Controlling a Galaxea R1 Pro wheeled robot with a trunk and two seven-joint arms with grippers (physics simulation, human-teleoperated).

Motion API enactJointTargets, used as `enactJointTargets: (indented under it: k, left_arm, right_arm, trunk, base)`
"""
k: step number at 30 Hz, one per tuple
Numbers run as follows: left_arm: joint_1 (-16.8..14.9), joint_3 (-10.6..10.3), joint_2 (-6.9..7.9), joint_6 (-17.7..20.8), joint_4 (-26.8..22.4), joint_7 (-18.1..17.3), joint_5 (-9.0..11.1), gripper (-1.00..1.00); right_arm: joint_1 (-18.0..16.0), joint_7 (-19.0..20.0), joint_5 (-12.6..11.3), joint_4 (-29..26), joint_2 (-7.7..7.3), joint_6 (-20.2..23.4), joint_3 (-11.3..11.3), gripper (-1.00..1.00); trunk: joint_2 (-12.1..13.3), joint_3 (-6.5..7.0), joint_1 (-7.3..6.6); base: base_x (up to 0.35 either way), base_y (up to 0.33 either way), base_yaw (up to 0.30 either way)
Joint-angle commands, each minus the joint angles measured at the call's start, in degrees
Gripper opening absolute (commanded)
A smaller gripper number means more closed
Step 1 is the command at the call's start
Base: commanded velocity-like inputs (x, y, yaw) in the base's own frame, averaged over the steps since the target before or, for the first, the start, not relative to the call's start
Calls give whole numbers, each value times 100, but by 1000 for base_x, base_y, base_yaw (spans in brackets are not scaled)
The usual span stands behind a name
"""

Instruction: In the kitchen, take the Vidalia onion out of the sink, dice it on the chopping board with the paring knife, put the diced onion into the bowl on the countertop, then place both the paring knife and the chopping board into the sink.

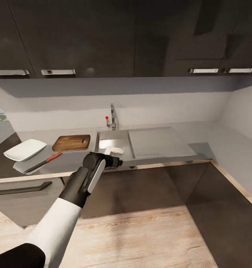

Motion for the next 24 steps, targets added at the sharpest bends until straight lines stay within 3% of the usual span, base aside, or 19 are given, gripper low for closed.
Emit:
enactJointTargets:
  k: [1,12,16,18,19,20,24]
  left_arm:
    - [-59,-4,-3,23,42,51,61,100]
    - [-265,12,5,31,98,118,28,100]
    - [-275,26,16,31,-79,531,21,100]
    - [-345,29,17,31,-88,1159,32,100]
    - [-467,32,14,31,58,1456,54,100]
    - [-767,39,10,25,593,1667,135,100]
    - [-1294,53,4,-181,1916,1750,365,100]
  right_arm:
    - [-6,-16,59,6,2,-18,-31,100]
    - [-6,-16,62,6,2,-18,-31,100]
    - [-6,-16,62,6,2,-14,-31,100]
    - [-6,-16,62,6,2,-11,-31,100]
    - [-6,-16,61,6,2,-13,-31,100]
    - [-6,-16,60,6,2,-12,-31,100]
    - [-6,-18,57,6,2,-16,-31,100]
  trunk:
    - [-10,-11,3]
    - [-10,-11,3]
    - [-10,-11,3]
    - [-10,-11,3]
    - [-10,-11,3]
    - [-10,-11,3]
    - [-10,-11,3]
  base:
    - [0,0,-190]
    - [0,0,-41]
    - [0,0,-2]
    - [0,0,0]
    - [0,0,0]
    - [0,0,0]
    - [0,0,0]
